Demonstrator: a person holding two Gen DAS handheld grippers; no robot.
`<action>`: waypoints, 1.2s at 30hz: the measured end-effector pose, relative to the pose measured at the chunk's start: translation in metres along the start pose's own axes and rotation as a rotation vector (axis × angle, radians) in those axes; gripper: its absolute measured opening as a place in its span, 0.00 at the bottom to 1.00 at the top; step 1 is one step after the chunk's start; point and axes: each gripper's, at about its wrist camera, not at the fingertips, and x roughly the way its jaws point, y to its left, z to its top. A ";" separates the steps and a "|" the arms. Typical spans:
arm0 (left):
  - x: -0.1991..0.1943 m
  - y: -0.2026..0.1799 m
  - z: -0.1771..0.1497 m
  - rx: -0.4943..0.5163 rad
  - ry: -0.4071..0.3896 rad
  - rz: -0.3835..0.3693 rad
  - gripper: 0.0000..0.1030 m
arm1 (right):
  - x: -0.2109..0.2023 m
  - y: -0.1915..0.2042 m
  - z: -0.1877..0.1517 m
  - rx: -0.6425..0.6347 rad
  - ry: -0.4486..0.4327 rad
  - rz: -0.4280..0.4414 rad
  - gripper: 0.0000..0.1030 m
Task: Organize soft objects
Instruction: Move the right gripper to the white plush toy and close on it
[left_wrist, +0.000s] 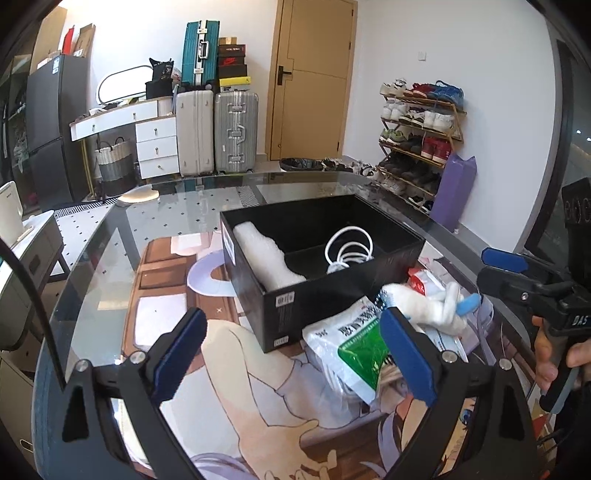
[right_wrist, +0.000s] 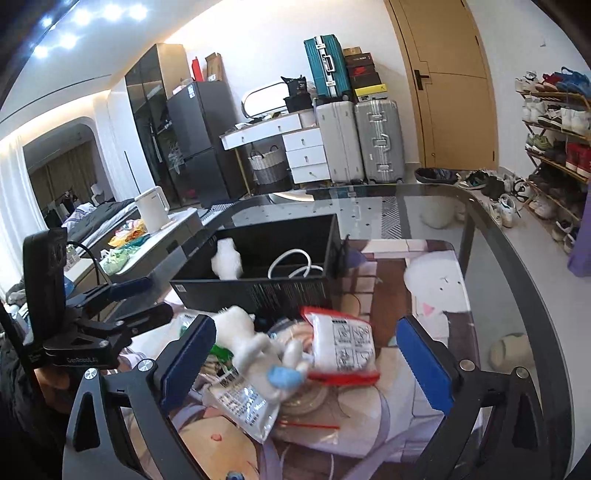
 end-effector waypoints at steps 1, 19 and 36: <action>0.000 -0.001 -0.001 0.005 0.002 -0.002 0.93 | 0.001 0.002 -0.002 0.000 0.005 -0.006 0.97; 0.000 -0.006 -0.008 0.031 0.022 -0.022 0.93 | 0.026 0.029 -0.018 -0.076 0.086 0.022 0.96; 0.000 -0.005 -0.009 0.038 0.029 -0.023 0.93 | 0.037 0.035 -0.024 -0.115 0.100 0.032 0.74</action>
